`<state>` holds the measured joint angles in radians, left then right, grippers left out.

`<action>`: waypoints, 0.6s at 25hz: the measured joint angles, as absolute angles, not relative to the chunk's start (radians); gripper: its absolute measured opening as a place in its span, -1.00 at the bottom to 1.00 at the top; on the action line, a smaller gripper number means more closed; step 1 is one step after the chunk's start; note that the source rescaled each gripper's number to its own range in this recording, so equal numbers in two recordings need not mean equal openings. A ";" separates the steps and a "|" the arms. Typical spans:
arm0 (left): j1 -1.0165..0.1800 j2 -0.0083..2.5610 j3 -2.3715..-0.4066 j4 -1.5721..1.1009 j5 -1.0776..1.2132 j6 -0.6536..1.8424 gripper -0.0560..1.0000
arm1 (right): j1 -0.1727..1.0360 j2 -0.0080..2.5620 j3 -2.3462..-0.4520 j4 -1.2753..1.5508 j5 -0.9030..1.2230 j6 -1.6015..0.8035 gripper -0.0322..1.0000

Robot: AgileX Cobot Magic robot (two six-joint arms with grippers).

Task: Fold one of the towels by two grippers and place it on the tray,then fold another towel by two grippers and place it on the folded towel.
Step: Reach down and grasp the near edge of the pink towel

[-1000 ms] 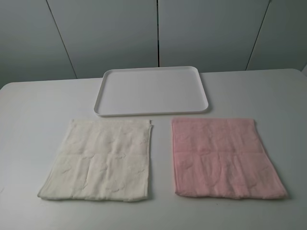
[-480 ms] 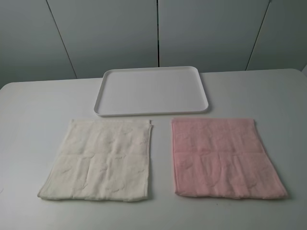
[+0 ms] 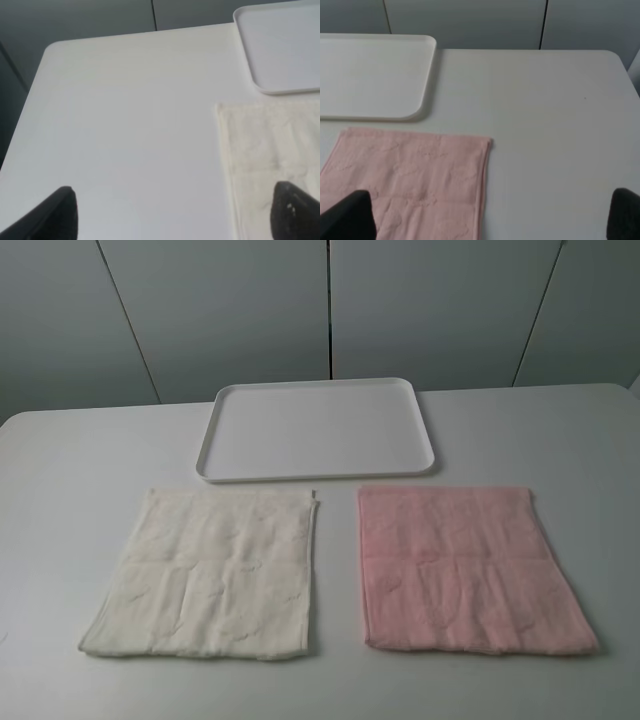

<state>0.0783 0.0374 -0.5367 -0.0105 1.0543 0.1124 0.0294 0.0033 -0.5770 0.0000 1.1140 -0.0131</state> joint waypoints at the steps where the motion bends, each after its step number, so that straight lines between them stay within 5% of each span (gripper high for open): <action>1: 0.078 0.063 -0.539 -0.011 1.043 0.122 0.99 | 0.029 0.019 -0.589 0.000 1.116 -0.020 1.00; 15: 0.078 0.767 -0.749 -0.282 0.912 0.596 0.99 | 0.029 0.592 -0.624 0.148 1.004 -0.456 1.00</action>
<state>0.0783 0.7671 -0.7493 -0.2824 0.9124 0.5964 0.0294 0.5925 -0.6241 0.1480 1.0043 -0.4563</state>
